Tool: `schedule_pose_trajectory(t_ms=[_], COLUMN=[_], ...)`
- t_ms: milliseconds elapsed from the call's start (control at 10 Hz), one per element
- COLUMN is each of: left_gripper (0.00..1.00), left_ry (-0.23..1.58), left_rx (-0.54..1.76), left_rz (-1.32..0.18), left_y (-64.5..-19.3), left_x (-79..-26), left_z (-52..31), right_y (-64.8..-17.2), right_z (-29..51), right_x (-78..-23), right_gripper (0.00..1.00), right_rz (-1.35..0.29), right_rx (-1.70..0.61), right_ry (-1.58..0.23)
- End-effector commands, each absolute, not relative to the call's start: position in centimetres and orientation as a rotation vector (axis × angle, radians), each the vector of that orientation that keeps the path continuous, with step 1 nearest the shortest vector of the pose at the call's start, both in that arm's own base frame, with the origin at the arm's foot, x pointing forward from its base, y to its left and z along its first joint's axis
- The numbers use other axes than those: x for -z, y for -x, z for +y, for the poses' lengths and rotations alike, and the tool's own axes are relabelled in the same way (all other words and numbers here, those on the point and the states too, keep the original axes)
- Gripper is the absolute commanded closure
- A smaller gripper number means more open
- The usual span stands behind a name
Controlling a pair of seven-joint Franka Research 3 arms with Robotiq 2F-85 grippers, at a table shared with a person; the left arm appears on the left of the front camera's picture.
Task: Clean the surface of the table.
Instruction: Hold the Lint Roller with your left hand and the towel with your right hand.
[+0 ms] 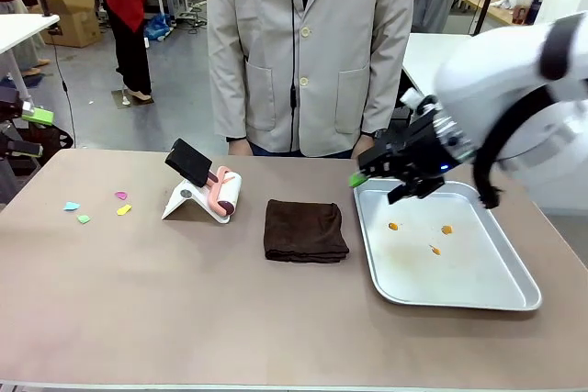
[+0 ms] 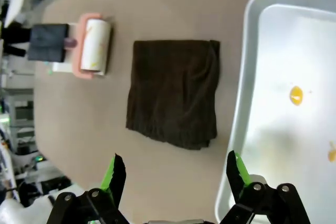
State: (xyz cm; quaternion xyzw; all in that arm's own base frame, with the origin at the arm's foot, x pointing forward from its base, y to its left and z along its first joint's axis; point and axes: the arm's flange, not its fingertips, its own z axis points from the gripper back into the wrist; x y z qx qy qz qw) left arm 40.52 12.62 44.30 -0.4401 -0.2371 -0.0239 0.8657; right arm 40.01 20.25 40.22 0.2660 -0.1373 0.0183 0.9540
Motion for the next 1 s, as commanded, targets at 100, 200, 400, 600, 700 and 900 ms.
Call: schedule_pose_trajectory(t_ms=[100, 200, 400, 600, 700, 900], left_gripper=[0.0, 0.0, 0.0, 0.0, 0.0, 0.0], left_ry=[0.892, 0.896, 0.896, 0.899, 0.913, 0.968], left_rx=[0.064, 0.043, 0.072, 0.067, 0.069, 0.088], left_rz=[-0.486, -0.462, -0.49, -0.484, -0.499, -0.552], left_y=[-41.1, -41.0, -41.0, -41.1, -42.1, -44.9], left_x=[-44.3, -44.5, -44.2, -44.2, -44.4, -45.8], left_z=[11.7, 11.6, 11.7, 11.6, 9.8, 6.9], right_y=[-42.3, -40.7, -40.7, -41.1, -42.1, -45.0], right_z=[22.6, 21.6, 21.6, 21.4, 22.8, 26.3], right_x=[-38.2, -38.8, -38.8, -37.8, -37.2, -36.1], right_gripper=[0.0, 0.0, 0.0, 0.0, 0.0, 0.0], right_rz=[-0.227, -0.262, -0.262, -0.277, -0.323, -0.278], right_rx=[0.055, -0.029, -0.029, 0.098, 0.131, 0.147], right_ry=[-0.557, -0.523, -0.523, -0.545, -0.53, -0.518])
